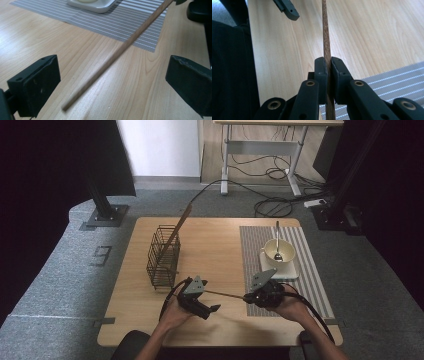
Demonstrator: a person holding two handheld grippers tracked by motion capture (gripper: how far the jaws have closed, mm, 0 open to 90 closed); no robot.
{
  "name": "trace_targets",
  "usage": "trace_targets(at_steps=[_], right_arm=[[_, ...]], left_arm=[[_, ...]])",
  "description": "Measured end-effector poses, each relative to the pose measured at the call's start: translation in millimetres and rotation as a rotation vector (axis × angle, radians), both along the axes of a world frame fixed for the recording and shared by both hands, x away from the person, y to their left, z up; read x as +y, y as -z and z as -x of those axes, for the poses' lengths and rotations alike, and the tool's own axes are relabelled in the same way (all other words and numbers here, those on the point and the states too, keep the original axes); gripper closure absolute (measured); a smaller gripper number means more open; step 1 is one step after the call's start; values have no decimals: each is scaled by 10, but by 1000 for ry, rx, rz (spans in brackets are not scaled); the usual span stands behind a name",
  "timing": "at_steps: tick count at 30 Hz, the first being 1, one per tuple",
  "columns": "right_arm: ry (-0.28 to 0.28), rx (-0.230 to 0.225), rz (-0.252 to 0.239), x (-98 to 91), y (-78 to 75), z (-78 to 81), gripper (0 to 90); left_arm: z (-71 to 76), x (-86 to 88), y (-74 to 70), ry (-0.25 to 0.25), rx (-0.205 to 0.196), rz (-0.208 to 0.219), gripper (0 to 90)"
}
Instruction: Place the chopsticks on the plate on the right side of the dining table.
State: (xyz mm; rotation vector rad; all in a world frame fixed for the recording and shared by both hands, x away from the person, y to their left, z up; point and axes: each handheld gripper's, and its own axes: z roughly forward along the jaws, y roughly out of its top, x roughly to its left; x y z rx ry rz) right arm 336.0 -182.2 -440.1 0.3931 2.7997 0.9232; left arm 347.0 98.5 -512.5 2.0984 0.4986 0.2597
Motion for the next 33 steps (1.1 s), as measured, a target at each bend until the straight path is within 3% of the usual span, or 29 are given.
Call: trace_targets(at_steps=[8,25,33], right_arm=[[69,-10,-18,-160,-19,-78,824],[219,-28,-57,-481,-53,-288,824],[313,-40,-72,-725,-59,-424,824]], left_arm=[[-37,13,86,-41,13,-15,0],[-93,-43,290,-60,62,-122,0],[-102,-107,393,-49,88,-199,0]])
